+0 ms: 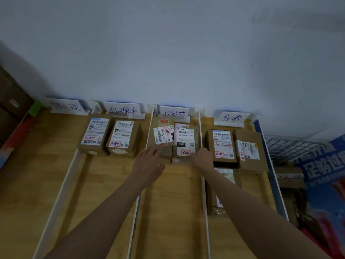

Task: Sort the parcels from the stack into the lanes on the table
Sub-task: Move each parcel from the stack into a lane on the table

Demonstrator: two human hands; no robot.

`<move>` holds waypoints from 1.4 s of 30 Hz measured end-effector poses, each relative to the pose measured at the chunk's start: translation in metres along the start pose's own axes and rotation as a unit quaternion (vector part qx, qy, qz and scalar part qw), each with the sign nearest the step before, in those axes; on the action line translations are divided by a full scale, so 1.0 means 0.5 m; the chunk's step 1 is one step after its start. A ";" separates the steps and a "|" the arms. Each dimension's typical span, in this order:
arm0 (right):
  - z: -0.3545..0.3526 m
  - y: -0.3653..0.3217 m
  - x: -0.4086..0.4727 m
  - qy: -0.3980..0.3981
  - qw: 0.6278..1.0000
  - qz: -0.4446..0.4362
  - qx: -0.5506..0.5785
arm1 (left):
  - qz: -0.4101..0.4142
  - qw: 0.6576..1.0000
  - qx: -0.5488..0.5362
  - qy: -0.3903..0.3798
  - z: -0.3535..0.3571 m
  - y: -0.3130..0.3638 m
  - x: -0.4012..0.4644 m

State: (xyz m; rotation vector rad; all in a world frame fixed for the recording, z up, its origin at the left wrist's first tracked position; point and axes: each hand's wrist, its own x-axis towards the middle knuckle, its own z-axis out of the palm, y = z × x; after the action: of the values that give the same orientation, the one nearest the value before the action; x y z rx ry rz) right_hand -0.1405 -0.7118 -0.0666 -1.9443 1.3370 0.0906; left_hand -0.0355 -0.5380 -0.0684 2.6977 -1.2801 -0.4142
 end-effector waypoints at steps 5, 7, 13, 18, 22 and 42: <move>-0.041 0.006 -0.063 0.044 0.996 -0.071 -0.028 | -0.008 1.000 0.011 0.003 -0.035 0.011 -0.042; -0.062 0.003 -0.106 0.054 0.991 -0.106 -0.062 | -0.016 1.000 0.012 0.009 -0.058 0.018 -0.069; -0.093 -0.011 -0.258 0.098 0.955 -0.200 -0.198 | -0.020 0.998 0.026 0.049 -0.131 0.003 -0.182; -0.070 -0.038 -0.411 0.102 0.934 -0.263 -0.218 | -0.039 0.994 0.052 0.093 -0.189 -0.035 -0.324; -0.024 -0.063 -0.529 0.093 0.924 -0.297 -0.222 | -0.065 0.990 0.052 0.114 -0.220 -0.089 -0.466; 0.272 -0.453 -0.892 0.013 0.860 -0.465 -0.211 | -0.279 0.942 0.093 0.159 -0.425 -0.522 -0.958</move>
State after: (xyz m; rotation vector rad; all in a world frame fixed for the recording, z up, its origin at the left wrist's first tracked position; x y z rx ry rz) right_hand -0.1072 -0.2475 0.1618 -2.7717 0.2635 -0.1290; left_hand -0.0679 -0.0027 0.1662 3.0922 -0.4775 0.1079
